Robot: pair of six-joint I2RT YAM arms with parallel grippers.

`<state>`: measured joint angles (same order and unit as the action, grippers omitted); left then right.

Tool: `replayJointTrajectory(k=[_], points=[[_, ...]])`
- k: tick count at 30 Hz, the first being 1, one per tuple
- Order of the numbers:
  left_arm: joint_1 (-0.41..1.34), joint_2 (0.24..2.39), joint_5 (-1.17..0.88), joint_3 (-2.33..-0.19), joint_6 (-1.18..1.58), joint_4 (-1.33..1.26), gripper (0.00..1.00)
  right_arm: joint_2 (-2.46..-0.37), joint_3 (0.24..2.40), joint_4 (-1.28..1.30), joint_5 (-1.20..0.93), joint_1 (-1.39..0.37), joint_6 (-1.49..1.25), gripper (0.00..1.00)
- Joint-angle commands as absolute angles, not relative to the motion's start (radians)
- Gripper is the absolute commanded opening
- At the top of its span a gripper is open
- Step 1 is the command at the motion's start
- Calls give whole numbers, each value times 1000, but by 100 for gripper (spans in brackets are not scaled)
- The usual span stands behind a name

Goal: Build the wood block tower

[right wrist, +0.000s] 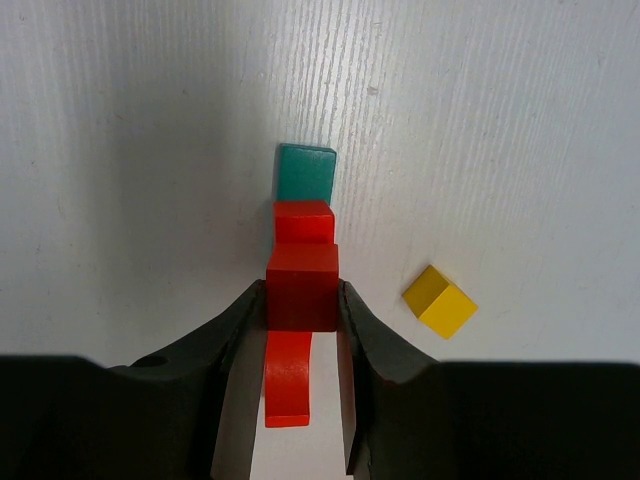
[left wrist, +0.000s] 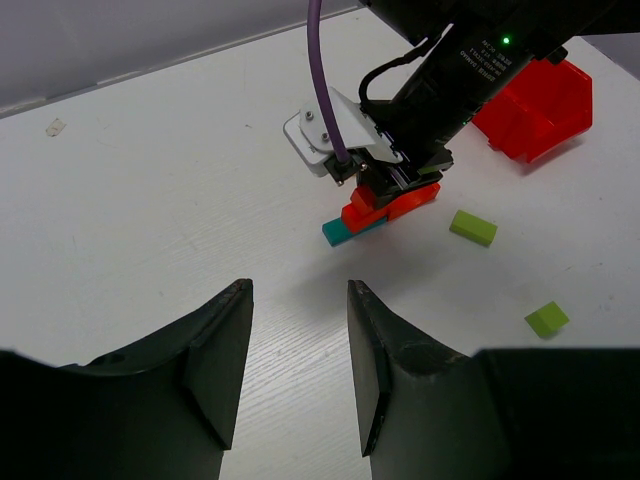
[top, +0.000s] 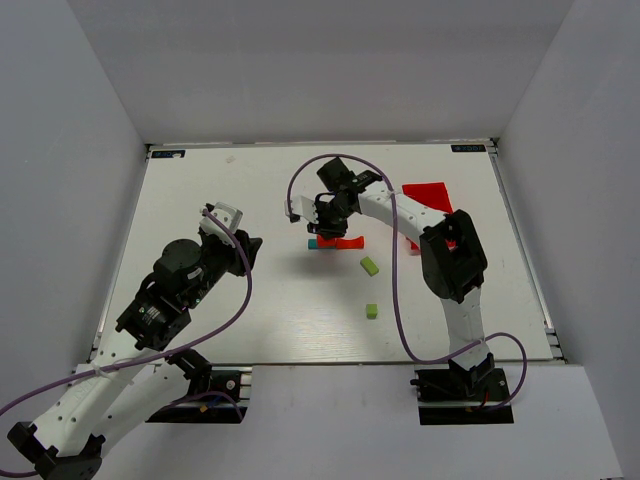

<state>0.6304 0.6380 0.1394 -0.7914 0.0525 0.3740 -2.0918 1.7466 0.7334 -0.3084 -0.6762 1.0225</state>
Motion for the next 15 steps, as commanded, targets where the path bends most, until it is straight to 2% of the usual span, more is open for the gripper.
replayJointTrajectory(k=[1, 15], points=[[626, 635, 140, -785, 54, 374, 53, -2106, 1789, 750, -327, -676, 1031, 15], [626, 635, 140, -785, 54, 374, 53, -2111, 1789, 745, -319, -677, 1025, 18]])
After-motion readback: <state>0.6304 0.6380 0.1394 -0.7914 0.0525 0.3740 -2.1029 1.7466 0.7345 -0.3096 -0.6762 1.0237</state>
